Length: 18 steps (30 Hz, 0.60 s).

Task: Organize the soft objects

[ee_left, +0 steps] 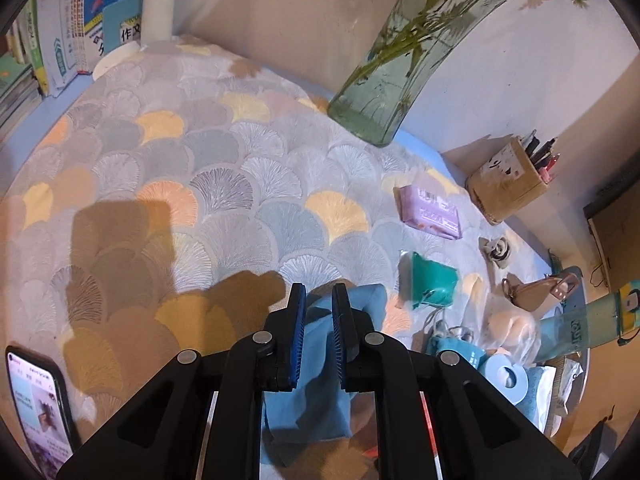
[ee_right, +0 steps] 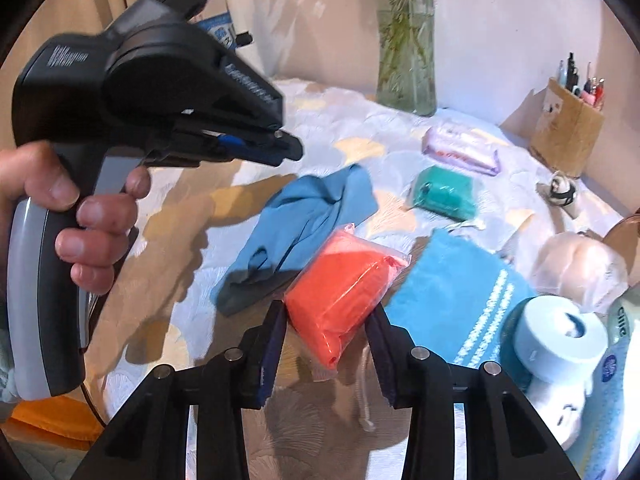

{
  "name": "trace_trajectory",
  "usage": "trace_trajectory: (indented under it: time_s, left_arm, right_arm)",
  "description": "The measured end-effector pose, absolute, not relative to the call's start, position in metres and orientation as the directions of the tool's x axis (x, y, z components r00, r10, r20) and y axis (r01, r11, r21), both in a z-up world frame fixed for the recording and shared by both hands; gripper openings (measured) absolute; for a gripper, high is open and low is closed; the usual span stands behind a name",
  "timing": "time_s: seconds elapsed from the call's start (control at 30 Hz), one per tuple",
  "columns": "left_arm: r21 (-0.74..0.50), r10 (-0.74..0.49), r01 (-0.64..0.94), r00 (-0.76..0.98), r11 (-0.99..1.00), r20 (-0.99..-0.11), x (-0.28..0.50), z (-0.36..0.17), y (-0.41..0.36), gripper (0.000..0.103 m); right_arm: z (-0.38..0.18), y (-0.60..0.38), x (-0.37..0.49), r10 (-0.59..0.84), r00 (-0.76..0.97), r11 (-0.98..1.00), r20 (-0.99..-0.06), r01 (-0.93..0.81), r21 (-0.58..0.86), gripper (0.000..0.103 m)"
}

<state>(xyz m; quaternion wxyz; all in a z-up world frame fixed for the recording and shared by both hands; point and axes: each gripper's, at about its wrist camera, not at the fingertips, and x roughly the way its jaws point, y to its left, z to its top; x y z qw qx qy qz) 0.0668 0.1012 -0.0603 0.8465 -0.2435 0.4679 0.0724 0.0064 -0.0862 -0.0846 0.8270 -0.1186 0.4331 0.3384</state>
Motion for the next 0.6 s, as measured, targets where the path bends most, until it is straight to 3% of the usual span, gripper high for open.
trace_trajectory:
  time_s: [0.2, 0.33, 0.37, 0.4, 0.5, 0.6]
  left_arm:
    - [-0.335, -0.099, -0.328, 0.568, 0.883, -0.817, 0.065, -0.052, 0.087, 0.010]
    - [-0.299, -0.077, -0.365, 0.514, 0.882, -0.855, 0.068, -0.068, 0.087, 0.012]
    - [-0.322, -0.110, -0.362, 0.500, 0.875, -0.859, 0.066, -0.073, 0.089, 0.018]
    - [-0.343, -0.137, -0.363, 0.488, 0.866, -0.862, 0.063, -0.077, 0.090, 0.038]
    - [-0.352, -0.147, -0.372, 0.480, 0.859, -0.865, 0.055, -0.086, 0.086, 0.069]
    - [-0.223, -0.050, -0.359, 0.432, 0.906, -0.901, 0.057, -0.101, 0.073, 0.071]
  right_arm:
    - [-0.059, -0.093, 0.009, 0.461, 0.437, 0.756, -0.772, -0.649, 0.084, 0.040]
    - [-0.040, -0.106, 0.001, 0.458, 0.471, 0.769, -0.754, -0.636, 0.070, 0.040]
    - [-0.038, -0.109, 0.003, 0.456, 0.475, 0.772, -0.752, -0.631, 0.070, 0.040]
    - [-0.036, -0.114, 0.004, 0.455, 0.479, 0.777, -0.751, -0.626, 0.072, 0.040]
    - [-0.035, -0.124, 0.005, 0.459, 0.471, 0.784, -0.753, -0.614, 0.094, 0.040]
    - [-0.039, -0.128, 0.007, 0.463, 0.459, 0.789, -0.759, -0.603, 0.117, 0.040]
